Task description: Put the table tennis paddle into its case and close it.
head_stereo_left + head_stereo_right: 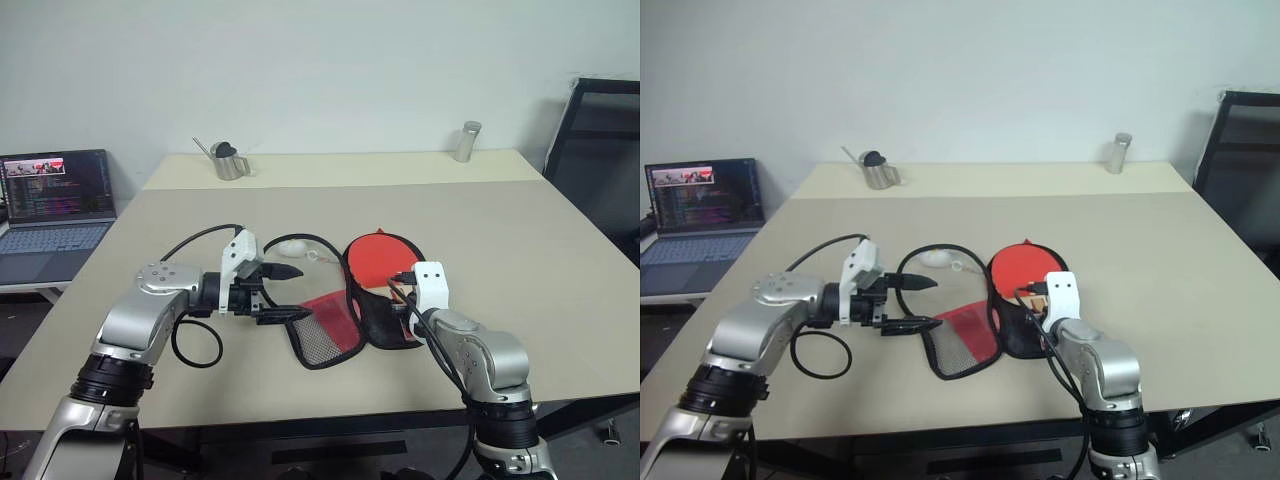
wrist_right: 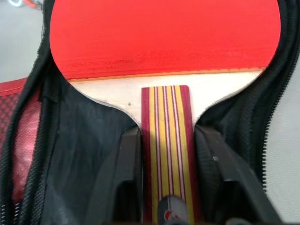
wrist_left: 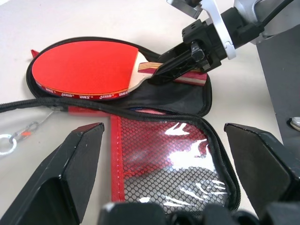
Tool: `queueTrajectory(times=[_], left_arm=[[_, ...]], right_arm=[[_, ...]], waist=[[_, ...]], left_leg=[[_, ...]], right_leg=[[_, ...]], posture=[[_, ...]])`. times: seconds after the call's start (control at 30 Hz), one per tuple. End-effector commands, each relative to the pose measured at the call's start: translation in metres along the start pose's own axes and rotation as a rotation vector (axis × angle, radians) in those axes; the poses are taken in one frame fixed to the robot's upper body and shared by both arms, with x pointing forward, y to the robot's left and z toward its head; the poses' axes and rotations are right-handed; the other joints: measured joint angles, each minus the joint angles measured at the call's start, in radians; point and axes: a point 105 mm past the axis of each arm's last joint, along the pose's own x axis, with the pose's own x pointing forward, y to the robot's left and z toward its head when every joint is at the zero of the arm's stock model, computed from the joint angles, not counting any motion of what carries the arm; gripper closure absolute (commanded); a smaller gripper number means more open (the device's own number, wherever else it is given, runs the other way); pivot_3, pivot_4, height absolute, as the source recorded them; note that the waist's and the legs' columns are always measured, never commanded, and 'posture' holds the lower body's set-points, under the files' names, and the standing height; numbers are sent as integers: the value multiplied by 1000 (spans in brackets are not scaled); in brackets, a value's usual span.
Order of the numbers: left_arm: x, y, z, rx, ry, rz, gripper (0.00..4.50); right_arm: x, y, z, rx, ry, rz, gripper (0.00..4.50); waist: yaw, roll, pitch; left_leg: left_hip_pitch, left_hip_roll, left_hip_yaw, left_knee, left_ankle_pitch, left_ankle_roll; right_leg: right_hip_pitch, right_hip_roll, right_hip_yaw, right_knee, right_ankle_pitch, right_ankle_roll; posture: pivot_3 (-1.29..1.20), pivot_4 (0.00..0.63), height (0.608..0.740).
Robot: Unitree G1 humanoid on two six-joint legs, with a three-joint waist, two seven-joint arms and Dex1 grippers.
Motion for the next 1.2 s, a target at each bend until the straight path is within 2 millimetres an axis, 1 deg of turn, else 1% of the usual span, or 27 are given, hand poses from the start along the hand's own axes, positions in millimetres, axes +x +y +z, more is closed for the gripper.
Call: queueTrajectory(times=[0.03,0.13,0.17,0.2,0.27,0.33,0.37,0.4,0.47,0.53,0.6,0.7,0.77,0.83,0.93,1.07,1.2], left_arm=[[-5,-1,14,56,-29,11,0],[-5,-2,13,54,-28,9,0],[-5,-2,13,54,-28,9,0],[-5,-2,12,54,-29,12,0],[-5,0,11,52,-28,21,0],[-6,1,10,51,-20,34,0],[-8,4,7,53,-2,47,0],[-12,7,3,61,23,65,0],[-17,14,-1,71,53,101,0],[-21,19,-2,72,60,131,0],[-24,22,-6,74,76,146,0],[-28,23,-15,82,117,155,0],[-34,25,-23,76,145,173,0],[-40,26,-28,60,152,190,0],[-49,29,-36,30,165,224,0],[-61,35,-50,-2,189,280,0],[-61,43,-68,-36,209,327,0]], right_arm=[[-5,2,8,-9,-31,0,1503],[-10,5,14,-22,-43,15,467],[-12,5,17,-29,-50,21,195],[-15,6,21,-39,-60,30,33],[-24,7,30,-55,-80,66,33],[-31,10,35,-76,-86,117,33],[-37,16,39,-100,-93,191,33],[-47,24,46,-140,-117,289,33],[-67,30,57,-238,-153,423,33],[-82,28,69,-325,-196,497,33],[-92,21,79,-428,-238,521,33],[-104,16,86,-517,-271,588,33],[-113,11,87,-610,-289,633,33],[-119,5,84,-666,-269,673,33],[-126,2,83,-672,-245,726,33],[-124,-2,86,-678,-256,712,33],[-121,-1,84,-678,-256,715,33]], waist=[[0,0,0],[0,0,0],[0,0,0],[0,0,0],[0,0,0],[0,0,0],[0,0,0],[0,0,0],[0,0,0],[0,0,0],[0,0,0],[1,0,0],[2,-1,1],[2,-1,1],[2,-2,1],[2,-2,1],[6,-2,1]], left_leg=[[0,0,0,0,0,0],[0,0,0,0,0,0],[0,0,0,0,0,0],[0,0,0,0,0,0],[0,0,0,0,0,0],[0,0,0,0,0,0],[0,0,0,0,0,0],[0,0,0,0,0,0],[0,0,0,0,0,0],[0,0,0,0,0,0],[0,0,0,0,0,0],[0,0,0,0,-1,-1],[0,0,0,0,-1,-1],[0,1,0,0,-1,-2],[0,1,1,0,-2,-2],[0,2,1,0,-2,-2],[0,2,1,0,-2,-2]], right_leg=[[0,0,0,0,0,0],[0,0,0,0,0,0],[0,0,0,0,0,0],[0,0,0,0,0,0],[0,0,0,0,0,0],[0,0,0,0,0,0],[0,0,-1,0,0,0],[0,0,-1,0,0,0],[0,0,-1,0,0,0],[0,0,-2,-1,0,-1],[0,0,-2,-1,0,-1],[0,0,-3,-2,-1,-1],[0,0,-3,-2,-1,-1],[0,0,-3,-2,-1,-1],[0,0,-2,-2,-1,-2],[0,0,-3,-2,-1,-2],[0,0,-3,-2,-1,-2]], posture=[[0,150,740],[0,150,740],[0,150,740],[0,150,740],[0,150,740],[0,150,740],[0,150,740],[0,150,740],[0,150,740],[0,150,740],[0,150,740],[0,150,740],[0,150,740],[0,150,740],[0,150,740],[0,150,740],[0,150,740]])
